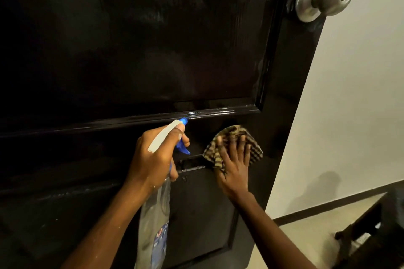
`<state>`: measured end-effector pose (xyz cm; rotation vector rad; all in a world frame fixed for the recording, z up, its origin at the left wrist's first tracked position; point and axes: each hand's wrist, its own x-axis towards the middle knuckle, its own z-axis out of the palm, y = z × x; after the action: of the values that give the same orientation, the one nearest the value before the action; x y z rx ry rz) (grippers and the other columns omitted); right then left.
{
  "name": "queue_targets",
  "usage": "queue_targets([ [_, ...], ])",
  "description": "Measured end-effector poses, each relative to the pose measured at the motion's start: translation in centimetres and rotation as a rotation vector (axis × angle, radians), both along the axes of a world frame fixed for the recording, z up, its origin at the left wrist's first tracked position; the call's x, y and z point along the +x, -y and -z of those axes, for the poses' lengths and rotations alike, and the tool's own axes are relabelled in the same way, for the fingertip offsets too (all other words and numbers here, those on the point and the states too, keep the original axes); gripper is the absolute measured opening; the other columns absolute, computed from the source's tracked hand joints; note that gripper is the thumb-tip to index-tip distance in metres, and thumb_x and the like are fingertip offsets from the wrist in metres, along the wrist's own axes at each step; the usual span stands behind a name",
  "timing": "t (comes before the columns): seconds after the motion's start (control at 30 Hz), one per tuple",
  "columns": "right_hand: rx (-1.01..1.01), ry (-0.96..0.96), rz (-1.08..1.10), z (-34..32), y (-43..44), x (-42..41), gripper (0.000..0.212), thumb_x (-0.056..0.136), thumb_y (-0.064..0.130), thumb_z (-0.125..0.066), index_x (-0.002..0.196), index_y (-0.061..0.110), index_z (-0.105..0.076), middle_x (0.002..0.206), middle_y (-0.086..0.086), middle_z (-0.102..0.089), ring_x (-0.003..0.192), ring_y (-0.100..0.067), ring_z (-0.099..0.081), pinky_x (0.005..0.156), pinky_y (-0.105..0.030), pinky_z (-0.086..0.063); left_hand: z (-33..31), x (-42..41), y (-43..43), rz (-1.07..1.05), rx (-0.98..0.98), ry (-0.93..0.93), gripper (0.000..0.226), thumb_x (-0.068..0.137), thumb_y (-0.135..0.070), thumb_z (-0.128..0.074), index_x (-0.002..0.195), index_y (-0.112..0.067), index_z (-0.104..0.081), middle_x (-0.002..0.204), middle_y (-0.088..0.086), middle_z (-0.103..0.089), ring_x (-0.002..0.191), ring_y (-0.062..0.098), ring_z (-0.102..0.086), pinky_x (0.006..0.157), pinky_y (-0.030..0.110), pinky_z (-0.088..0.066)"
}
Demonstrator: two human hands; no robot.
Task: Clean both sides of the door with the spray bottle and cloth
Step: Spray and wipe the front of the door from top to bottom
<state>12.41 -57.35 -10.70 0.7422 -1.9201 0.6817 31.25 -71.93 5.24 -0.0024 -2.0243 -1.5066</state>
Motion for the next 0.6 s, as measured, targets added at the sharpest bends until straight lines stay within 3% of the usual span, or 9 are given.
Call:
queue_targets([
  [0.07, 0.096, -0.093, -0.008, -0.8, -1.6, -0.9, 0.075, 0.093, 0.039, -0.037, 0.159, 0.044, -0.002, 0.169, 0.013, 0.009, 0.156, -0.017, 0.010, 0.125, -0.036, 0.010, 0.3, 0.6, 0.3, 0.002, 0.001, 0.006, 0.044, 0.090, -0.046, -0.044, 0.078, -0.011, -0.067, 0.074, 0.013, -0.070, 0.035, 0.032, -0.053, 0.040, 0.031, -0.045],
  [0.1, 0.005, -0.051, -0.008, -1.9, -1.9, -1.4, 0.074, 0.094, 0.038, -0.037, 0.158, 0.047, -0.002, 0.168, 0.015, 0.009, 0.155, -0.015, 0.009, 0.124, -0.036, 0.010, 0.5, 0.8, 0.5, -0.003, -0.006, 0.008, 0.044, 0.090, -0.046, -0.044, 0.078, -0.011, -0.067, 0.071, 0.012, -0.070, 0.034, 0.032, -0.053, 0.040, 0.032, -0.045],
  [0.2, -0.593, 0.240, 0.022, -6.7, -0.4, -1.4, 0.068, 0.100, 0.036, -0.033, 0.154, 0.051, 0.005, 0.167, 0.010, 0.006, 0.156, -0.021, 0.007, 0.125, -0.047, 0.007, 1.4, 1.6, 1.0, -0.020, -0.018, 0.018, 0.043, 0.091, -0.045, -0.044, 0.077, -0.012, -0.067, 0.070, 0.008, -0.070, 0.034, 0.033, -0.053, 0.040, 0.032, -0.046],
  [0.27, -0.808, 0.324, 0.039, -8.8, 2.1, 0.1, 0.067, 0.100, 0.035, -0.035, 0.155, 0.042, 0.003, 0.168, -0.003, -0.003, 0.156, -0.027, 0.003, 0.124, -0.050, 0.004, 2.0, 2.0, 1.3, -0.026, -0.021, 0.028, 0.042, 0.091, -0.044, -0.044, 0.078, -0.011, -0.067, 0.069, 0.008, -0.070, 0.033, 0.032, -0.052, 0.040, 0.032, -0.046],
  [0.33, -0.630, 0.261, 0.023, -8.1, 4.3, 2.0, 0.072, 0.097, 0.035, -0.035, 0.160, 0.037, 0.001, 0.169, -0.004, -0.001, 0.155, -0.025, 0.007, 0.123, -0.041, 0.010, 2.8, 2.4, 1.7, -0.033, -0.026, 0.042, 0.042, 0.091, -0.044, -0.044, 0.079, -0.010, -0.067, 0.058, 0.004, -0.066, 0.032, 0.027, -0.051, 0.040, 0.032, -0.045],
  [0.4, -0.272, 0.119, -0.033, -5.2, 5.6, 3.6, 0.075, 0.094, 0.038, -0.036, 0.160, 0.039, 0.000, 0.168, 0.007, 0.010, 0.155, -0.020, 0.013, 0.122, -0.037, 0.015, 3.6, 2.7, 1.9, -0.046, -0.032, 0.064, 0.042, 0.093, -0.043, -0.046, 0.080, -0.010, -0.067, 0.054, 0.001, -0.064, 0.031, 0.024, -0.050, 0.040, 0.031, -0.044],
  [0.47, -0.049, 0.009, -0.071, -2.6, 5.1, 3.6, 0.078, 0.092, 0.039, -0.038, 0.158, 0.045, 0.002, 0.167, 0.017, 0.014, 0.155, -0.016, 0.015, 0.124, -0.037, 0.012, 4.5, 3.1, 2.3, -0.069, -0.061, 0.098, 0.041, 0.096, -0.042, -0.047, 0.081, -0.010, -0.067, 0.050, -0.003, -0.062, 0.031, 0.021, -0.051, 0.040, 0.028, -0.043],
  [0.53, -0.064, 0.010, -0.071, -2.7, 4.2, 2.6, 0.073, 0.094, 0.041, -0.037, 0.158, 0.048, -0.001, 0.166, 0.021, 0.012, 0.155, -0.014, 0.014, 0.124, -0.037, 0.009, 5.4, 3.6, 2.9, -0.098, -0.061, 0.116, 0.042, 0.093, -0.043, -0.046, 0.080, -0.010, -0.067, 0.051, -0.004, -0.063, 0.031, 0.020, -0.051, 0.040, 0.026, -0.042],
  [0.6, -0.235, 0.090, -0.050, -3.9, 4.0, 2.3, 0.061, 0.102, 0.049, -0.028, 0.159, 0.044, -0.006, 0.167, 0.019, 0.010, 0.155, -0.014, 0.013, 0.124, -0.036, 0.011, 6.0, 4.1, 3.5, -0.127, -0.051, 0.130, 0.043, 0.090, -0.044, -0.045, 0.077, -0.010, -0.067, 0.054, -0.001, -0.064, 0.030, 0.020, -0.051, 0.039, 0.027, -0.042],
])
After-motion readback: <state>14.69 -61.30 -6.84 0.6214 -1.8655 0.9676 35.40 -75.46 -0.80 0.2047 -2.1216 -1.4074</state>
